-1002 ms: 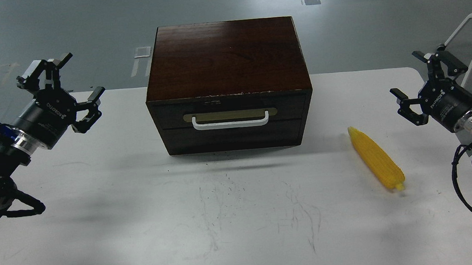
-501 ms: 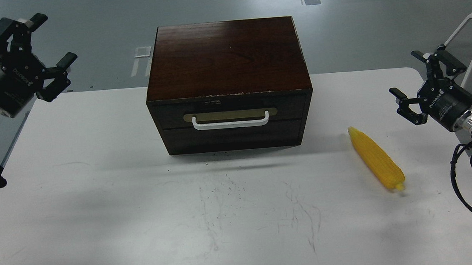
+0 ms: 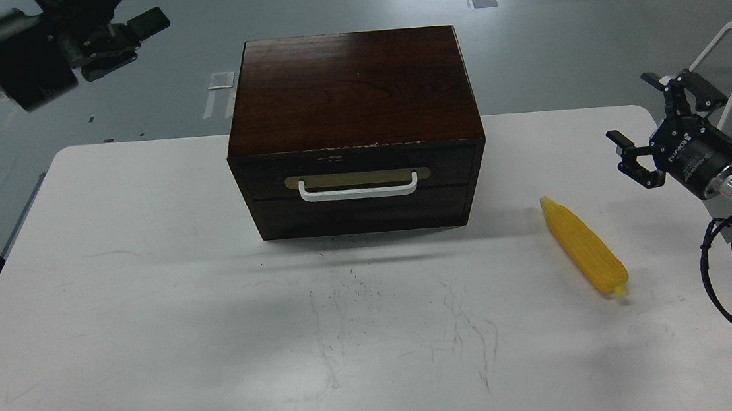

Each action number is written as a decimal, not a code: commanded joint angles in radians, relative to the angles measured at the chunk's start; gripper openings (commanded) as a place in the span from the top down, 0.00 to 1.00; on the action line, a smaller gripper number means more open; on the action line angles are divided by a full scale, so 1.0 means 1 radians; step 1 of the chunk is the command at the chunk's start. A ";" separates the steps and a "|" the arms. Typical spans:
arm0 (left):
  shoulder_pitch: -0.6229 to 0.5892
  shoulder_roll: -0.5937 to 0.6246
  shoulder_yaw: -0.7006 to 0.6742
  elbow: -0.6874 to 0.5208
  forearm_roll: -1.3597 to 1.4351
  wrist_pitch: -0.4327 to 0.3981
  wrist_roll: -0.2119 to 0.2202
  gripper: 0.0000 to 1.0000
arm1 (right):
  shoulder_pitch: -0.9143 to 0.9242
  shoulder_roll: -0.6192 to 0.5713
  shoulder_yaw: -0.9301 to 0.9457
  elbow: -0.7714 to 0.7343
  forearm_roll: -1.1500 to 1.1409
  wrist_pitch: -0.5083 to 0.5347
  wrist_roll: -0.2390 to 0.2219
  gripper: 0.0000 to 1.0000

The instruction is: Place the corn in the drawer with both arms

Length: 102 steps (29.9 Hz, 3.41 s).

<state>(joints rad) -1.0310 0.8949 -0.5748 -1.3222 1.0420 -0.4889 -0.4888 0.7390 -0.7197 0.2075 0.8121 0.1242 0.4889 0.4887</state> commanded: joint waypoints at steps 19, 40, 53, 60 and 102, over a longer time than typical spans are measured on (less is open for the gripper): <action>-0.359 -0.310 0.450 -0.071 0.884 0.000 0.000 0.01 | -0.006 0.002 0.000 -0.011 0.000 0.000 0.000 0.00; -0.379 -0.508 0.610 0.063 1.116 0.000 0.000 0.01 | -0.012 0.002 0.000 -0.010 0.000 0.000 0.000 0.00; -0.370 -0.528 0.638 0.104 1.121 0.000 0.000 0.01 | -0.013 0.000 0.000 -0.011 0.000 0.000 0.000 0.00; -0.365 -0.528 0.639 0.106 1.126 0.000 0.000 0.01 | -0.013 -0.001 0.000 -0.011 0.000 0.000 0.000 0.00; -0.350 -0.531 0.687 0.011 1.115 0.000 0.000 0.01 | -0.015 -0.011 0.000 -0.010 0.000 0.000 0.000 0.00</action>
<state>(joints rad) -1.3834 0.3579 0.1091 -1.2886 2.1590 -0.4888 -0.4882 0.7240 -0.7300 0.2070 0.8008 0.1242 0.4888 0.4887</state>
